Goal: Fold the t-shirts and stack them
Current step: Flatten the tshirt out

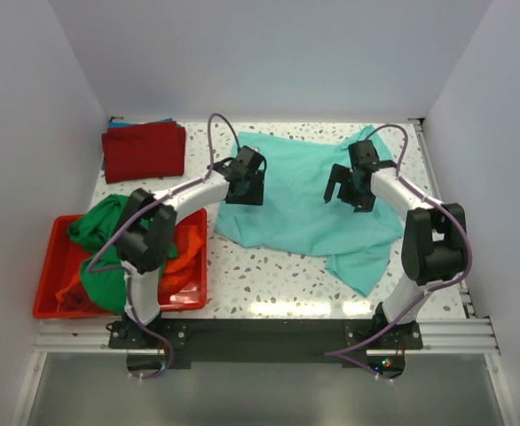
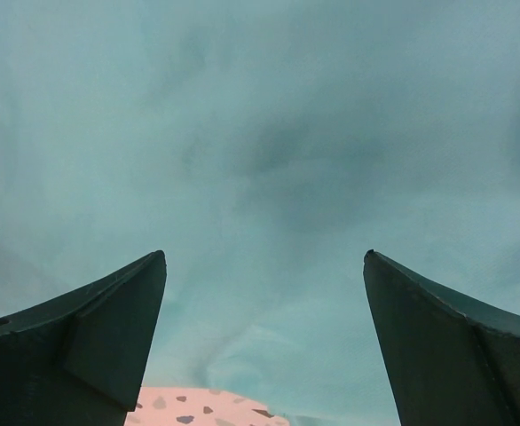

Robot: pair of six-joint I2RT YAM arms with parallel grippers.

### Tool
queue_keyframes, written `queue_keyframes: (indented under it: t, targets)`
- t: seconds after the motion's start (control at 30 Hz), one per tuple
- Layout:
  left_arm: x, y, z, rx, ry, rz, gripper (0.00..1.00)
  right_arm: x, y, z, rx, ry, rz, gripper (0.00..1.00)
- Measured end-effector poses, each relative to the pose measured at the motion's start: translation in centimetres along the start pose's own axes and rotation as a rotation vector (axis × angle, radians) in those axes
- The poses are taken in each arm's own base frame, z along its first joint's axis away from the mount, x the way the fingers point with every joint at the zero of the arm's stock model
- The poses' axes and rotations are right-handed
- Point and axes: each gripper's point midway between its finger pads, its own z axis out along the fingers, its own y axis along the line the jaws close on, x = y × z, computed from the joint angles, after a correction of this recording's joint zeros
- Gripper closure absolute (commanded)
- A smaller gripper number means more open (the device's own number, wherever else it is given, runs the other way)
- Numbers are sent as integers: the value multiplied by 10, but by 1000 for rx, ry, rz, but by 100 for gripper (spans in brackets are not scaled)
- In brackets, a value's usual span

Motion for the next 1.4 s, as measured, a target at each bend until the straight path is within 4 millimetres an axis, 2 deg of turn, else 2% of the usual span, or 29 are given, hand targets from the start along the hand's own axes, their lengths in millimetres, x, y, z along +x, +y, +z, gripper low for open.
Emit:
queue_keyframes:
  t: [0.1, 0.2, 0.4, 0.53, 0.9, 1.0, 1.13, 1.4]
  targets:
    - [7, -2, 31, -8, 43, 12, 36, -12, -3, -2, 21, -28, -3, 4]
    - [14, 5, 49, -27, 77, 23, 36, -20, -12, 9, 54, -29, 7, 4]
    - [-7, 9, 60, 2, 32, 10, 36, -16, -37, 49, 147, 41, 28, 3]
    - [-23, 7, 70, 26, 0, 23, 35, -30, -43, 52, 176, 24, 37, 3]
    - [-85, -38, 109, 157, -116, 76, 34, -70, -66, 66, 236, -6, 92, 3]
    - [-87, -42, 111, 171, -118, 80, 28, -78, -69, 67, 244, -15, 91, 3]
    - [-84, -41, 107, 179, -124, 82, 20, -79, -68, 66, 237, -9, 88, 3]
    - [-30, -3, 60, 107, -56, 49, 18, -76, -62, 67, 199, 9, 88, 3]
